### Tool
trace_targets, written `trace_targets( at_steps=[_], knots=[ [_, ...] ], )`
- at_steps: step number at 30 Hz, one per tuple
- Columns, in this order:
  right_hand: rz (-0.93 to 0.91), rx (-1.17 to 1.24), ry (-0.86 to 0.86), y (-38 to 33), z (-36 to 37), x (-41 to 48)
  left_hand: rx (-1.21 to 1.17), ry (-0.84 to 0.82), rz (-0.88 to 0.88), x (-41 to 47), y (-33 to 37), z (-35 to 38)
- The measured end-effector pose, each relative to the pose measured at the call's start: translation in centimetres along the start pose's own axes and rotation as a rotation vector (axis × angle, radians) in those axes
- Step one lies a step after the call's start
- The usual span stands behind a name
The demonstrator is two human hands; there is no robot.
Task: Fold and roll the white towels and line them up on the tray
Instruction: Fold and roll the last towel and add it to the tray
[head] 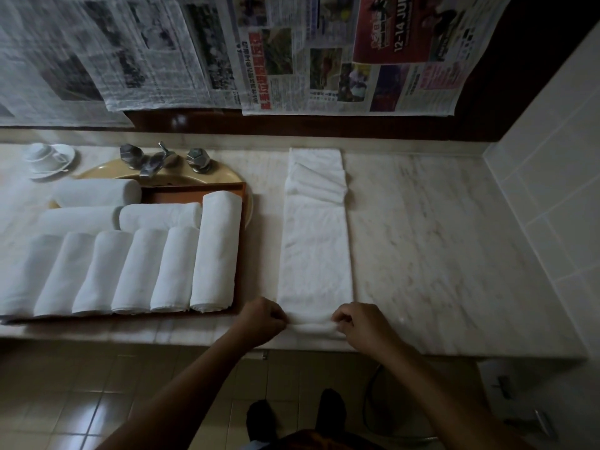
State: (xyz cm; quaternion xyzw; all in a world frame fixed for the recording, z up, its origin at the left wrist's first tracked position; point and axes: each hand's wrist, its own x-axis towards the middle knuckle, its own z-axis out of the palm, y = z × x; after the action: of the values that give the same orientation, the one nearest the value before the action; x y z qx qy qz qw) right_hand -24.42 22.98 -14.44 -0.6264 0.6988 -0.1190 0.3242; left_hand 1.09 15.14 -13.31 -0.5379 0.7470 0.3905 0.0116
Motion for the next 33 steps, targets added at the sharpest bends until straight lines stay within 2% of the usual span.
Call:
trace_targets(
  at_steps=[3,6,11,13,20,26,30,33],
  knots=[
    [0.029,0.057,0.061,-0.3,-0.1,-0.2,-0.051,0.016,-0.029,-0.2,0.3,-0.1],
    [-0.003,0.031,0.088,-0.8,0.3,-0.6,-0.013,0.139,0.012,-1.0,0.8,0.5],
    [-0.060,-0.162,0.132,-1.6,2.3,-1.9,0.228,0.230,0.297,-2.2,0.7,3.5],
    [-0.078,-0.163,0.167,-1.4,3.1,-2.3,0.242,0.275,0.351,-2.7,0.2,4.6],
    [-0.179,-0.208,0.256,-1.3,3.5,-3.2,0.358,0.191,0.294,-3.2,-0.4,5.8],
    [-0.233,-0.331,0.224,-1.2,3.1,-2.4,0.485,0.212,0.388,-2.1,-0.3,4.5],
    [-0.157,-0.350,0.136,-1.5,2.5,-2.3,0.533,0.224,0.463,-2.1,0.0,4.1],
    [-0.140,-0.338,0.074,-1.6,2.2,-2.0,0.514,0.202,0.447,-2.0,0.3,3.9]
  ],
)
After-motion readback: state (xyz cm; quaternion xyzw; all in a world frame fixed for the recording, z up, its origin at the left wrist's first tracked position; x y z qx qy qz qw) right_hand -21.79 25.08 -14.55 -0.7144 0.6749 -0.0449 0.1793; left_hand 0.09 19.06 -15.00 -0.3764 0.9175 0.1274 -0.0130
